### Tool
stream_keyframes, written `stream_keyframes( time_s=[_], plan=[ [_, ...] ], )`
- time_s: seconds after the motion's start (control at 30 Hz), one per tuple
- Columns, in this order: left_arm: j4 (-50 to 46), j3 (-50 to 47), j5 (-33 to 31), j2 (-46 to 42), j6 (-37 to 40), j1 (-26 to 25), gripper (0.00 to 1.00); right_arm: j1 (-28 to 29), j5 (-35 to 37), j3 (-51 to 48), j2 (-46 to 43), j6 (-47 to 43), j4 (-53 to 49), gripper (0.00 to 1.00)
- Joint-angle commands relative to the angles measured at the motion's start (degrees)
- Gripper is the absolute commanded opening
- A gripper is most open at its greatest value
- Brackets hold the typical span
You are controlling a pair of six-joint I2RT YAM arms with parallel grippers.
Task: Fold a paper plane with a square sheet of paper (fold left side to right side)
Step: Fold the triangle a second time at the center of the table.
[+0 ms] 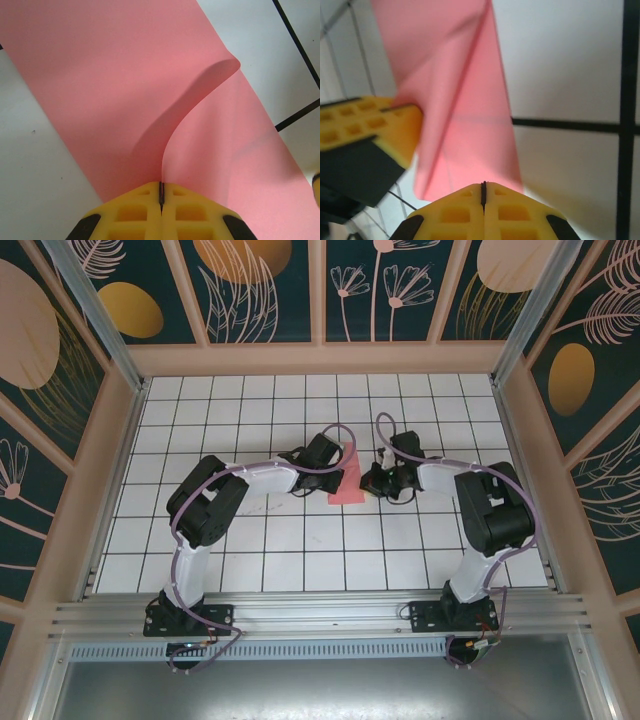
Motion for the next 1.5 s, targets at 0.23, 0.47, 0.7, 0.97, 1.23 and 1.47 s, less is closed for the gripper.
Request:
stream_keyframes(
  time_s=[0.23,0.47,0.7,0.97,1.23,1.47],
  plan=[
    [0.5,-0.5,0.8,2.0,1.1,0.4,0.0,0.9,-4.9,9.1,7.9,5.8,10.3,0.0],
    [0.5,-0.2,1.0,2.0,0.9,0.4,0.0,2.1,-5.5,10.8,11.2,5.3,9.8,0.0],
    [0.3,0.2,1.1,2.3,1.0,0.4,0.0,2.3,-5.0,11.1,12.2,3.9,7.5,0.0],
    [0.1,0.4,1.2,2.4,1.0,0.4,0.0,2.3,-2.5,11.0,12.5,1.4,4.3,0.0],
    [-0.2,0.8,1.5,2.5,1.1,0.4,0.01,2.3,-0.2,11.2,12.9,-0.7,1.8,0.0],
    [-0.6,0.6,0.5,1.7,1.1,0.4,0.07,2.2,1.3,11.5,13.6,-1.6,-0.1,0.0]
  ],
)
